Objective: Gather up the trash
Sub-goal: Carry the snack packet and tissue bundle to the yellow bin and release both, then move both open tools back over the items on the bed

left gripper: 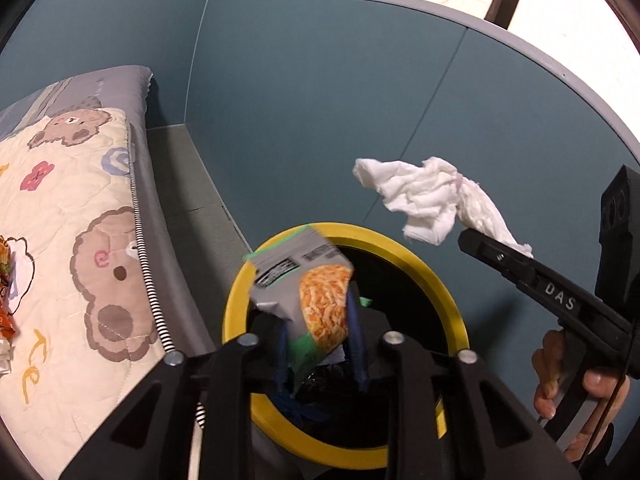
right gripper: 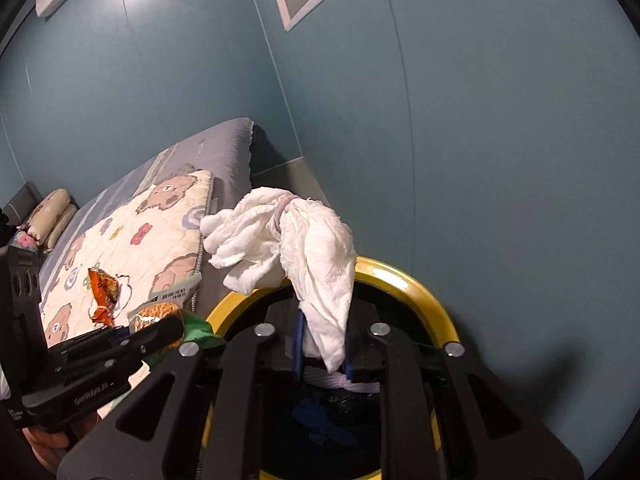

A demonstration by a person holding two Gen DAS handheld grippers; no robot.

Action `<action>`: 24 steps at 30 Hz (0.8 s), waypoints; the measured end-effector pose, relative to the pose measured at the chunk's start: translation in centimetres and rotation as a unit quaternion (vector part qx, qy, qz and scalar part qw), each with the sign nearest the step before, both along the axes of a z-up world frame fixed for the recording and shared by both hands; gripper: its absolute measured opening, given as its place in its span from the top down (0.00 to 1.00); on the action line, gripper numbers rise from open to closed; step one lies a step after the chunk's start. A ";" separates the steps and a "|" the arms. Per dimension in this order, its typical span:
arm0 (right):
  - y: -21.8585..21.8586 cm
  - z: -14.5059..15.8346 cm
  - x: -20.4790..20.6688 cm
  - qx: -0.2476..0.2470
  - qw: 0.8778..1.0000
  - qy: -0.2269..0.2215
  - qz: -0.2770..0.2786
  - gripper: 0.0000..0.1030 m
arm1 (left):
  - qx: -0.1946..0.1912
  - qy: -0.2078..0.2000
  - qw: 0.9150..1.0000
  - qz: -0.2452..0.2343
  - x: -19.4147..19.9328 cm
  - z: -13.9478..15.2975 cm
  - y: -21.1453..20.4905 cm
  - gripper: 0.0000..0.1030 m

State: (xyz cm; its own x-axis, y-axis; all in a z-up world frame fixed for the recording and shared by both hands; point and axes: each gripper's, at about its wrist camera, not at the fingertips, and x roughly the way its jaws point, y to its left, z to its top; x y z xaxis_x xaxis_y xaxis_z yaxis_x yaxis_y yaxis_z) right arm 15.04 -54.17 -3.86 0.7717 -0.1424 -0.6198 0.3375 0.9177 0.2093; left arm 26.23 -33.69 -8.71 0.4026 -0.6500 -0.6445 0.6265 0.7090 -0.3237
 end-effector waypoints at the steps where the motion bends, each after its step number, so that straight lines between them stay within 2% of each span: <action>1: 0.2 0.1 0.1 -0.004 1.000 0.000 -0.004 0.74 | -0.002 0.000 1.000 -0.001 -0.1 0.0 -0.1 0.68; 3: 0.2 0.2 -0.2 -0.008 1.000 -0.002 -0.012 0.60 | -0.010 0.006 1.000 -0.001 -0.1 0.0 0.1 0.56; 4: 0.2 0.2 -0.4 -0.008 1.000 -0.003 -0.015 0.60 | -0.014 0.008 1.000 0.002 -0.1 0.0 0.2 0.47; 6: 0.2 0.4 -0.5 -0.016 1.000 -0.001 -0.024 0.56 | -0.022 0.010 1.000 0.008 -0.3 -0.1 0.6 0.41; 10: 0.1 0.9 -1.3 -0.012 0.999 -0.008 -0.031 0.52 | -0.026 0.008 0.999 0.022 -0.4 0.1 1.5 0.17; 17: 1.0 2.3 -2.5 -0.009 0.999 -0.031 -0.030 0.45 | -0.027 -0.010 0.998 0.053 -0.8 1.5 3.9 0.12; 24: 4.3 3.7 -2.3 -0.010 0.999 -0.041 0.007 0.44 | -0.010 -0.029 0.995 0.093 -1.0 2.3 8.2 0.09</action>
